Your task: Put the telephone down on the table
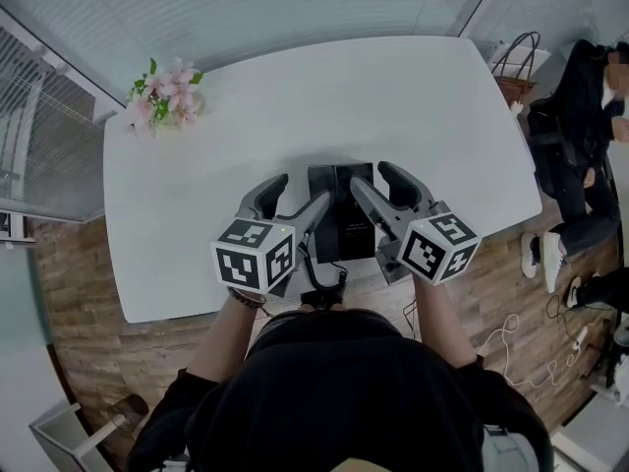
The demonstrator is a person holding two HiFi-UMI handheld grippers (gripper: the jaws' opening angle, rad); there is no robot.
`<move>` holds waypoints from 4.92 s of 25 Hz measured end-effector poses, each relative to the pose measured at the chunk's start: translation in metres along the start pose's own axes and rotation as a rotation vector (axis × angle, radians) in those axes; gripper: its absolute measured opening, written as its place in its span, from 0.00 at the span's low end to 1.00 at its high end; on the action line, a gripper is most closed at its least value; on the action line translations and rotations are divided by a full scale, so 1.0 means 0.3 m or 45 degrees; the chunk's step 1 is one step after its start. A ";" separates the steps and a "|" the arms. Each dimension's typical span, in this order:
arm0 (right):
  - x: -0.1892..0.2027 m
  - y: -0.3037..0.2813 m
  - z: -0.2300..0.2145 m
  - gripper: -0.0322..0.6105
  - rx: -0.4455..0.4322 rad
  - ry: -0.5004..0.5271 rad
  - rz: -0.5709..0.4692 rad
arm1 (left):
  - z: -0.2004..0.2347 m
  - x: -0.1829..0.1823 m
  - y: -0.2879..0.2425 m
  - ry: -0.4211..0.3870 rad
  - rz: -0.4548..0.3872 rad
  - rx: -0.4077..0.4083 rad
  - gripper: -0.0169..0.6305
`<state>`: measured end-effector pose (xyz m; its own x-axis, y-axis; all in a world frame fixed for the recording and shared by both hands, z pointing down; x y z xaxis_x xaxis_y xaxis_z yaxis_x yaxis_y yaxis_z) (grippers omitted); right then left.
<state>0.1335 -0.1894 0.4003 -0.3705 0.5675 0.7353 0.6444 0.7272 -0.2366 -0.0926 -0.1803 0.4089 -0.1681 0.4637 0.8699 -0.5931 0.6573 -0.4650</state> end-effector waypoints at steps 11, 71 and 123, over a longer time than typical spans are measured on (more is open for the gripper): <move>-0.086 0.034 0.108 0.41 -0.072 0.088 -0.142 | 0.000 -0.090 0.092 -0.056 -0.158 -0.042 0.49; -0.181 0.092 0.278 0.06 -0.122 0.329 -0.391 | -0.067 -0.223 0.159 -0.200 -0.445 -0.095 0.05; -0.163 0.127 0.270 0.06 -0.114 0.367 -0.386 | -0.134 -0.221 0.164 -0.222 -0.479 -0.074 0.05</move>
<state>0.1220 -0.1581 0.3038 -0.3581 0.1925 0.9136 0.5955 0.8008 0.0647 -0.0790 -0.1547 0.3217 -0.0820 0.0810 0.9933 -0.5941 0.7963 -0.1140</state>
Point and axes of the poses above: the fingertips, and each gripper's own axes: y backward along the fingers, z to its left, x out of its underside, the point moved 10 cm from there along y, backward along the fingers, and after that the axes turned 13 degrees about -y, right-handed, at the moved point
